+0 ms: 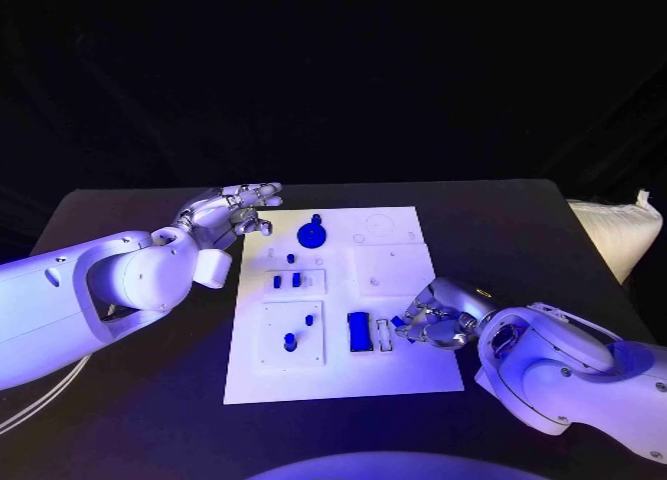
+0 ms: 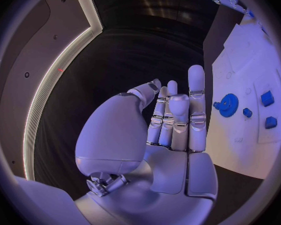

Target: Assemble the parts on the task board

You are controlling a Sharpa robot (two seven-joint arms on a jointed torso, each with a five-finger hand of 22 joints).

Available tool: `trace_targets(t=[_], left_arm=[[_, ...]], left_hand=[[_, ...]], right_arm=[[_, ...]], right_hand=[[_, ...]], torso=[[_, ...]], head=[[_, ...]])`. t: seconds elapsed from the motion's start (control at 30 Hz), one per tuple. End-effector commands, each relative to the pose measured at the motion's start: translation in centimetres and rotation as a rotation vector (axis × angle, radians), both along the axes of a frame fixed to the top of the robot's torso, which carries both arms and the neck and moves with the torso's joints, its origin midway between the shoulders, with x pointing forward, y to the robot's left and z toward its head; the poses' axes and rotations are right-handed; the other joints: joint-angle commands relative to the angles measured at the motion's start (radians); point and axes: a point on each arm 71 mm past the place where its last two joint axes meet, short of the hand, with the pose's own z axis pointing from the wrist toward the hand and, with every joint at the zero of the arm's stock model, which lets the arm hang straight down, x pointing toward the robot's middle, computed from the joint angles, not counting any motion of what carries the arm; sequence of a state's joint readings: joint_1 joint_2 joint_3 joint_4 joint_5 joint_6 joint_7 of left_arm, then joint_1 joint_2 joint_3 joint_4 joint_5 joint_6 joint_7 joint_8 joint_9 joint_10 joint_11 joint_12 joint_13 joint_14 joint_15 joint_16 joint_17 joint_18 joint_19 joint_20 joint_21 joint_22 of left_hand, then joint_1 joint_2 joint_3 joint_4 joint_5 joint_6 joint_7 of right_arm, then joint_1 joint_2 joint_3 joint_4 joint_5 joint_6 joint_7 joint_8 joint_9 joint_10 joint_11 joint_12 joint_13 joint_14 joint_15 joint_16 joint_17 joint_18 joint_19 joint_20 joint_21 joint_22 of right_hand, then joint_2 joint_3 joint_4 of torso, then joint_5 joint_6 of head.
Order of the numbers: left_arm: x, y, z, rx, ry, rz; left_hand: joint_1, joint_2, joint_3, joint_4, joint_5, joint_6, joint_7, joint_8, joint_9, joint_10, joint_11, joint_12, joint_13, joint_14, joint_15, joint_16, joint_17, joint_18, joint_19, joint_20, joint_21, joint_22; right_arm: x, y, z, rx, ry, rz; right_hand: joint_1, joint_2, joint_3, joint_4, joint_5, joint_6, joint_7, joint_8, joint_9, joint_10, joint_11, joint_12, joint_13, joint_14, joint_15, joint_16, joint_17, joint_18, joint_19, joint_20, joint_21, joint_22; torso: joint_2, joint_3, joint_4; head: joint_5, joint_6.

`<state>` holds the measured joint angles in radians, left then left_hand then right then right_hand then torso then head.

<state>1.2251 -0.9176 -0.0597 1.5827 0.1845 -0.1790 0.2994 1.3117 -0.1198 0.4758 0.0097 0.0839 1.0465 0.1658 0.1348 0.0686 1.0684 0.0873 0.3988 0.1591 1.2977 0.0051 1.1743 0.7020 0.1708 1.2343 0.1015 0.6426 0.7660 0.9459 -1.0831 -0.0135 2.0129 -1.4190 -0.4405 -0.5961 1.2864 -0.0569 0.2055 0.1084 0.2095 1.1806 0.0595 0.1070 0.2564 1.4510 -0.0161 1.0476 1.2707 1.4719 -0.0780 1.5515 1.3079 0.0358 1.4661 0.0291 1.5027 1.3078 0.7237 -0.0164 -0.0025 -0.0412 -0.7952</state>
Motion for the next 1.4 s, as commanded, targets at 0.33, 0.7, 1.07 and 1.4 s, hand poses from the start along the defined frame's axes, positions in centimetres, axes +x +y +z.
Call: trace_targets(t=[0.33, 0.7, 1.07, 1.4], left_arm=[[-0.1, -0.4, 0.2, -0.011, -0.014, -0.020], [-0.2, -0.5, 0.2, -0.012, -0.014, -0.023], [-0.2, -0.4, 0.2, -0.011, -0.013, -0.022], [-0.2, -0.4, 0.2, -0.010, -0.011, -0.021]], left_hand=[[0.000, 0.010, -0.001, -0.008, 0.005, -0.006, -0.004, 0.004, 0.001, -0.008, -0.001, 0.008, 0.002, -0.006, -0.001, -0.001, -0.001, 0.011, -0.003, 0.004, -0.006, -0.001], [0.000, 0.010, -0.001, -0.008, 0.005, -0.006, -0.004, 0.004, 0.001, -0.009, -0.001, 0.008, 0.002, -0.006, -0.001, -0.001, -0.001, 0.011, -0.003, 0.004, -0.006, -0.001], [0.000, 0.010, -0.001, -0.008, 0.005, -0.006, -0.004, 0.004, 0.001, -0.009, -0.001, 0.008, 0.002, -0.006, -0.001, -0.001, -0.001, 0.011, -0.003, 0.004, -0.006, -0.001], [0.000, 0.010, -0.001, -0.008, 0.005, -0.006, -0.004, 0.004, 0.001, -0.009, -0.001, 0.008, 0.002, -0.006, -0.001, -0.001, -0.001, 0.011, -0.003, 0.004, -0.006, -0.001]], right_arm=[[0.1, 0.9, -0.8, 0.030, 0.095, -0.010], [0.6, 1.6, -1.2, 0.007, 0.088, 0.011], [0.8, 2.0, -1.5, -0.022, 0.096, 0.039], [0.8, 2.1, -1.4, -0.031, 0.087, 0.050]], right_hand=[[-0.081, -0.013, -0.042, 0.052, 0.068, 0.026, -0.003, 0.001, 0.007, 0.016, -0.005, 0.015, 0.020, 0.096, -0.007, 0.011, 0.249, -0.017, 0.074, -0.007, 0.011, 0.197], [-0.096, -0.008, -0.054, 0.065, 0.075, 0.033, -0.006, 0.004, 0.011, 0.018, -0.008, 0.010, 0.018, 0.096, -0.009, 0.012, 0.251, -0.018, 0.076, -0.009, 0.014, 0.201], [-0.108, -0.008, -0.068, 0.074, 0.061, 0.034, -0.007, 0.004, 0.015, 0.019, -0.009, 0.004, 0.015, 0.096, -0.010, 0.011, 0.250, -0.018, 0.076, -0.010, 0.013, 0.200], [-0.175, -0.007, -0.140, 0.134, 0.042, 0.037, -0.009, 0.006, 0.028, 0.023, -0.009, -0.003, 0.014, 0.096, -0.011, 0.012, 0.251, -0.018, 0.076, -0.011, 0.015, 0.202]], torso=[[0.000, 0.0004, -0.0007], [0.000, 0.0002, 0.0007], [0.000, 0.0004, -0.0009], [0.000, 0.0008, -0.0011]], head=[[0.003, -0.002], [0.006, -0.003], [0.010, -0.005], [0.009, -0.005]])
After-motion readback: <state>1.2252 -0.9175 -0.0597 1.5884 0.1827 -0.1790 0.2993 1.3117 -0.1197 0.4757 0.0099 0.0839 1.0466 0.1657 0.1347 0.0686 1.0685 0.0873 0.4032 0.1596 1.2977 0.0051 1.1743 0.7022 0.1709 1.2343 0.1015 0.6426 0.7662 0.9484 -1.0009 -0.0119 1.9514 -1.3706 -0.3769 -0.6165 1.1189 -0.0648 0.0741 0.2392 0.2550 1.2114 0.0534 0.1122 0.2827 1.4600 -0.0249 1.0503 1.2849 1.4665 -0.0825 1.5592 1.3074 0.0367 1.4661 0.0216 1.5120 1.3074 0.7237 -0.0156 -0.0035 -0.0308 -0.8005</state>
